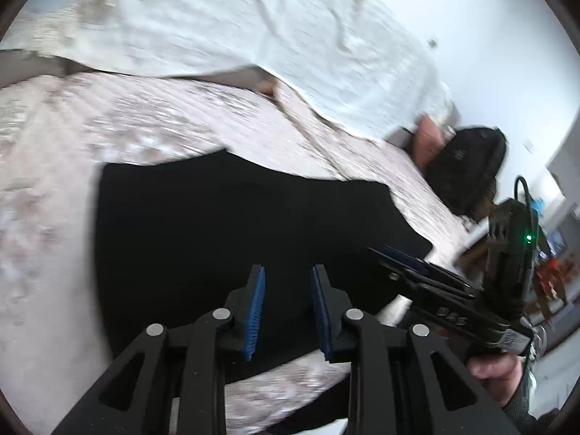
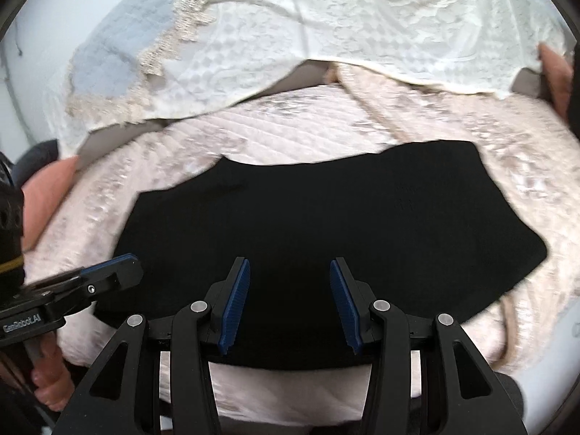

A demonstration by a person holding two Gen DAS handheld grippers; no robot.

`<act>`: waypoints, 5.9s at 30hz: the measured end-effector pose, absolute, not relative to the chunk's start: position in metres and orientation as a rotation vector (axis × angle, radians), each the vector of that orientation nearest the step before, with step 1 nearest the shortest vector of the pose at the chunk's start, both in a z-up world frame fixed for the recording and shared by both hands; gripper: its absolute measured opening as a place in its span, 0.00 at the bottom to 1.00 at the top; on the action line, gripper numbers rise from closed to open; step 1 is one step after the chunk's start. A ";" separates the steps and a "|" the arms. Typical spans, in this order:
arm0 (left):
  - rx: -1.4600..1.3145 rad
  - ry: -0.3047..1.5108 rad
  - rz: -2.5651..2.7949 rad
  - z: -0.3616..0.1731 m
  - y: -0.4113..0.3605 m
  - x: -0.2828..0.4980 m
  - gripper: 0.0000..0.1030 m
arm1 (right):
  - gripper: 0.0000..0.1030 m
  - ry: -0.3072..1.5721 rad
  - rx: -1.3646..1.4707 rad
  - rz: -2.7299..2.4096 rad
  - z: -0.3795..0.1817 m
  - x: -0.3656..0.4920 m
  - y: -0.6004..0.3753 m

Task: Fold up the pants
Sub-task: 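Grasp the pants edge with the left tool while the right tool grasps beside it, then lift the pants edge with both tools and fold it over onto the pants, then lower the folded edge onto the pants with both tools and release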

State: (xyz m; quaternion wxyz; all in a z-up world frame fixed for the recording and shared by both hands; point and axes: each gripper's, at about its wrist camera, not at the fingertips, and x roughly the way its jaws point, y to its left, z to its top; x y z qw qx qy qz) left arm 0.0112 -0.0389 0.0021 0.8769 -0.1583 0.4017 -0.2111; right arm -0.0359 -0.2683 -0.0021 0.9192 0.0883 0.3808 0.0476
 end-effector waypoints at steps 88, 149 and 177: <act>-0.071 0.837 -0.305 0.007 -0.093 0.032 0.38 | 0.50 0.710 0.808 -0.215 -0.033 -0.074 -0.461; -0.266 0.862 -0.031 -0.014 0.039 -0.002 0.38 | 0.21 0.708 0.425 0.415 0.059 0.004 -0.234; -0.268 0.798 -0.137 0.009 0.027 0.000 0.38 | 0.24 0.862 0.243 0.362 -0.010 -0.018 -0.196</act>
